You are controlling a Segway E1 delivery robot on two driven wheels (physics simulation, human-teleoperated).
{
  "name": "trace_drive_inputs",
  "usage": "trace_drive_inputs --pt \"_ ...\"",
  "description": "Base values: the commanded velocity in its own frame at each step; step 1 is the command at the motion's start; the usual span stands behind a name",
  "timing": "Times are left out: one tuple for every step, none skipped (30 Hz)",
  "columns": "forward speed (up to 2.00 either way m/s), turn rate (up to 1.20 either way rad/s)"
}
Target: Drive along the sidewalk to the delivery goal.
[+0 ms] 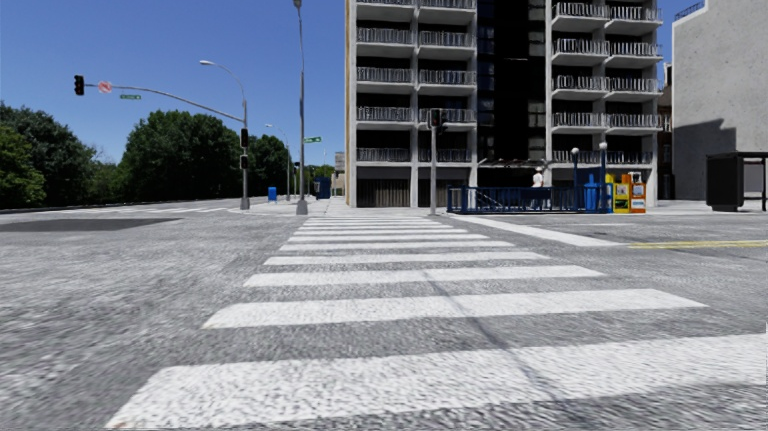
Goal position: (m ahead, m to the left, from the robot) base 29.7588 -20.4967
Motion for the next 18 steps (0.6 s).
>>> trace_drive_inputs --pt "2.00 0.00" --pt "2.00 0.00" --pt "2.00 0.00" --pt "2.00 0.00" --pt "2.00 0.00" --pt "2.00 0.00" --pt "2.00 0.00" --pt "2.00 0.00" --pt "2.00 0.00" --pt "2.00 0.00" --pt "2.00 0.00" --pt "2.00 0.00" --pt "2.00 0.00" --pt "2.00 0.00" --pt "2.00 0.00" --pt "2.00 0.00" --pt "2.00 0.00" --pt "2.00 0.00"
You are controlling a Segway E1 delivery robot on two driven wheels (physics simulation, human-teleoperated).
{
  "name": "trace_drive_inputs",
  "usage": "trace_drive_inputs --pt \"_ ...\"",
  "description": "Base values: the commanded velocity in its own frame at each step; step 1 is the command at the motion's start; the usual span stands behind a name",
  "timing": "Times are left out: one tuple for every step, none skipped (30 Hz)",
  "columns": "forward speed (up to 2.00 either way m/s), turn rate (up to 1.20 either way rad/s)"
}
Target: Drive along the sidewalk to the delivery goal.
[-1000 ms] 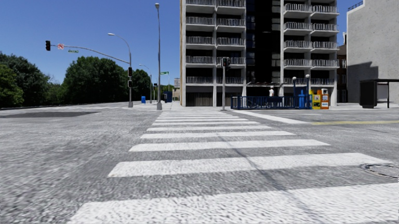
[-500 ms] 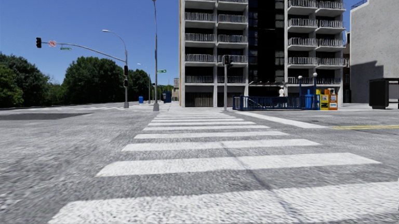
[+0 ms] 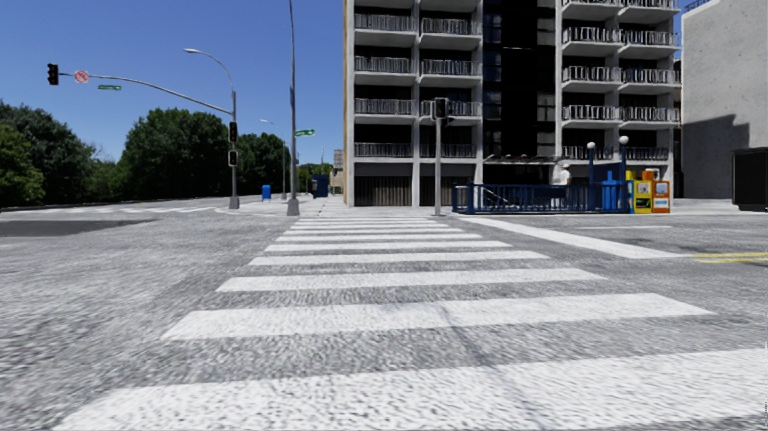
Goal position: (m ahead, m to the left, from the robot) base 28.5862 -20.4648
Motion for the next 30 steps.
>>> trace_drive_inputs --pt "2.00 0.00" --pt "2.00 0.00" --pt "2.00 0.00" --pt "2.00 0.00" --pt "2.00 0.00" --pt "2.00 0.00" --pt "2.00 0.00" --pt "2.00 0.00" --pt "2.00 0.00" --pt "2.00 0.00" --pt "2.00 0.00" --pt "2.00 0.00" --pt "2.00 0.00" --pt "2.00 0.00" --pt "2.00 0.00" --pt "2.00 0.00" --pt "2.00 0.00" --pt "2.00 0.00" --pt "2.00 0.00" --pt "2.00 0.00" --pt "2.00 0.00" --pt "2.00 0.00" --pt "2.00 0.00" --pt "2.00 0.00" --pt "2.00 0.00" --pt "2.00 0.00" --pt "2.00 0.00" --pt "2.00 0.00" --pt "2.00 0.00" --pt "2.00 0.00"
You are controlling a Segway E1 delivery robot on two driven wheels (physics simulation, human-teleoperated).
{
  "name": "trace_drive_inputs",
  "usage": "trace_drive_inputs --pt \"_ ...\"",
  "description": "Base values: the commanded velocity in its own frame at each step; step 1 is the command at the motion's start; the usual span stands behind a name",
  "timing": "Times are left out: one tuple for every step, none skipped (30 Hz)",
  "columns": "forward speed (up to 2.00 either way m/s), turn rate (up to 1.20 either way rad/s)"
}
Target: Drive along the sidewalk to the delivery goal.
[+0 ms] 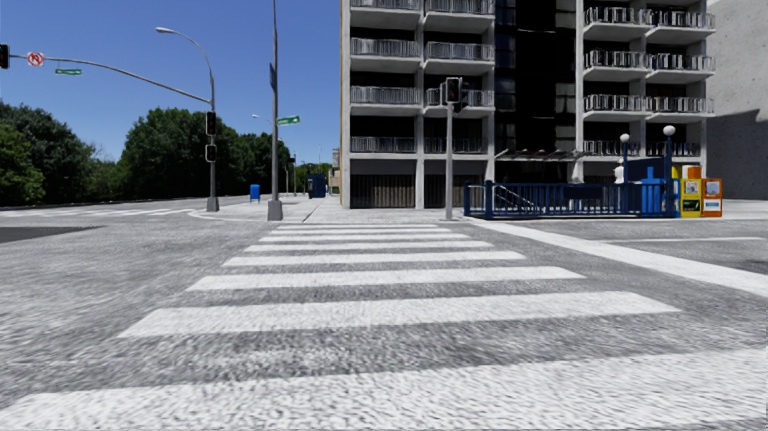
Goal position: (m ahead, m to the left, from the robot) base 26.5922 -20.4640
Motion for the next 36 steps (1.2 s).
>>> trace_drive_inputs --pt "2.00 0.00" --pt "2.00 0.00" --pt "2.00 0.00" --pt "2.00 0.00" --pt "2.00 0.00" --pt "2.00 0.00" --pt "2.00 0.00" --pt "2.00 0.00" --pt "2.00 0.00" --pt "2.00 0.00" --pt "2.00 0.00" --pt "2.00 0.00" --pt "2.00 0.00" --pt "2.00 0.00" --pt "2.00 0.00" --pt "2.00 0.00" --pt "2.00 0.00" --pt "2.00 0.00" --pt "2.00 0.00" --pt "2.00 0.00" --pt "2.00 0.00" --pt "2.00 0.00" --pt "2.00 0.00" --pt "2.00 0.00" --pt "2.00 0.00" --pt "2.00 0.00" --pt "2.00 0.00" --pt "2.00 0.00" --pt "2.00 0.00" --pt "2.00 0.00" --pt "2.00 0.00" --pt "2.00 0.00" --pt "2.00 0.00" --pt "2.00 0.00" --pt "2.00 0.00" --pt "2.00 0.00"
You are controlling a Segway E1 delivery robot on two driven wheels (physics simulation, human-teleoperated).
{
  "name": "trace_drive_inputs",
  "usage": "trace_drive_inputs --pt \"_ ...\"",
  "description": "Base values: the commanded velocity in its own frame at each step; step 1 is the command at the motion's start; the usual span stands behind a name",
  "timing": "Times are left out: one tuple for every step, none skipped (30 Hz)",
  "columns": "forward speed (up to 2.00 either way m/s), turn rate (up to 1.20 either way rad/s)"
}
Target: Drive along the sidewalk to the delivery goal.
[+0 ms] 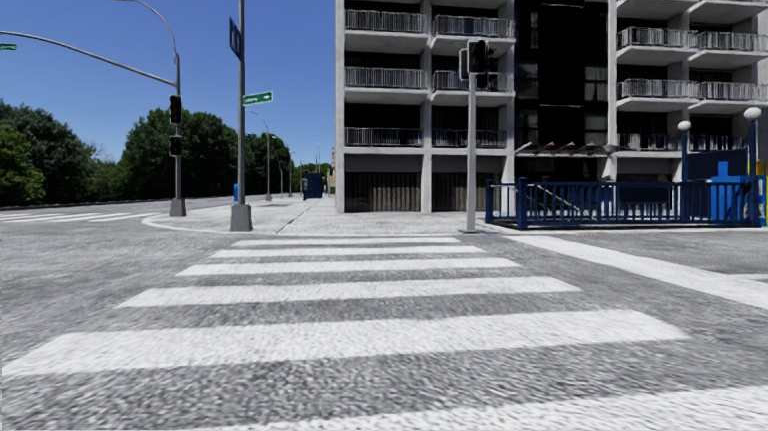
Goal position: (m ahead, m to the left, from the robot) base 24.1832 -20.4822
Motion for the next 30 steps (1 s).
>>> trace_drive_inputs --pt "2.00 0.00" --pt "2.00 0.00" --pt "2.00 0.00" --pt "2.00 0.00" --pt "2.00 0.00" --pt "2.00 0.00" --pt "2.00 0.00" --pt "2.00 0.00" --pt "2.00 0.00" --pt "2.00 0.00" --pt "2.00 0.00" --pt "2.00 0.00" --pt "2.00 0.00" --pt "2.00 0.00" --pt "2.00 0.00" --pt "2.00 0.00" --pt "2.00 0.00" --pt "2.00 0.00" --pt "2.00 0.00" --pt "2.00 0.00" --pt "2.00 0.00" --pt "2.00 0.00" --pt "2.00 0.00" --pt "2.00 0.00" --pt "2.00 0.00" --pt "2.00 0.00" --pt "2.00 0.00" --pt "2.00 0.00" --pt "2.00 0.00" --pt "2.00 0.00"
